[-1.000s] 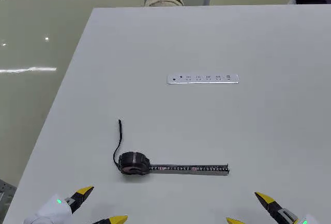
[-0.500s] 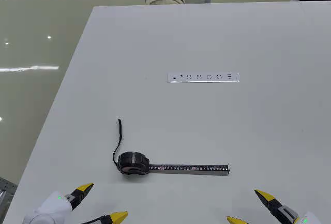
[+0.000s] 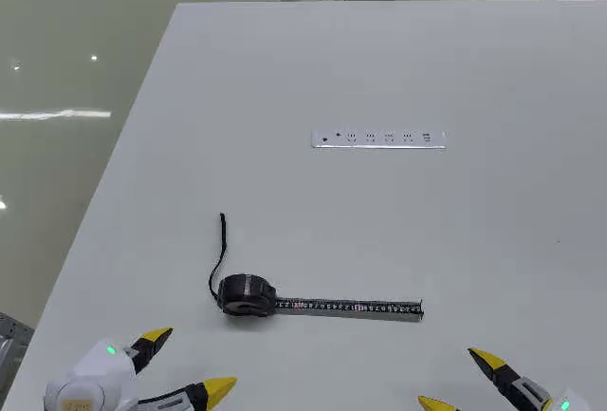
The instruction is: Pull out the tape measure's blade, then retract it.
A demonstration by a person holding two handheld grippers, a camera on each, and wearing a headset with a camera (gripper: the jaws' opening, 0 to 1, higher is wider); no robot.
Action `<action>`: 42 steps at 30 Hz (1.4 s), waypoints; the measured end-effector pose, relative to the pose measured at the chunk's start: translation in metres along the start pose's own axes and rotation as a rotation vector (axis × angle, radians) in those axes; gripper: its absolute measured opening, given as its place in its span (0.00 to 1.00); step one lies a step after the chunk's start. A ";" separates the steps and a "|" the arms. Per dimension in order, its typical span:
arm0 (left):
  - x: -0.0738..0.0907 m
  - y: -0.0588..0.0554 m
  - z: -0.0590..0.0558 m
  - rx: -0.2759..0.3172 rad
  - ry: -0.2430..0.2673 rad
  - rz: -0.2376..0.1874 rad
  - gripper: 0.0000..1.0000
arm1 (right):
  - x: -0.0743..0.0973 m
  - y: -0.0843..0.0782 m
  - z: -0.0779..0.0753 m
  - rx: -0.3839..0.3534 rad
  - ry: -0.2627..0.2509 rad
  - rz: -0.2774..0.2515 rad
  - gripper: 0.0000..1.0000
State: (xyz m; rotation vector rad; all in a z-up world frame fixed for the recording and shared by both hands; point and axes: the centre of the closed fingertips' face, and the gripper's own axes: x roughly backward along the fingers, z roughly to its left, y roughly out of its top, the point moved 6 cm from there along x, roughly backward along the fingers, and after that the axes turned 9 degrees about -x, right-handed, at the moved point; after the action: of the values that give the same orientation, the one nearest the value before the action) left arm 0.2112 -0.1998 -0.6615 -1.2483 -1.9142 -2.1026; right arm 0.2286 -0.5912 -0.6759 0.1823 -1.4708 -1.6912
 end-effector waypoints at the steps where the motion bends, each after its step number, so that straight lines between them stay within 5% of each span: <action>1: -0.001 0.000 0.000 -0.001 -0.001 0.002 0.78 | 0.000 0.000 0.000 -0.002 0.002 0.000 0.64; 24: -0.021 0.005 -0.008 0.037 0.020 0.032 0.77 | -0.013 0.002 -0.004 0.003 0.034 0.013 0.62; 42: -0.043 0.013 -0.003 0.133 0.070 0.017 0.78 | -0.017 0.003 -0.002 0.001 0.050 0.001 0.62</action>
State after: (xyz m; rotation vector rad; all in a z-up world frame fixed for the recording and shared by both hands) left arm 0.2457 -0.2256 -0.6746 -1.1446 -1.9703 -1.9471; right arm 0.2420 -0.5813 -0.6807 0.2228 -1.4350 -1.6738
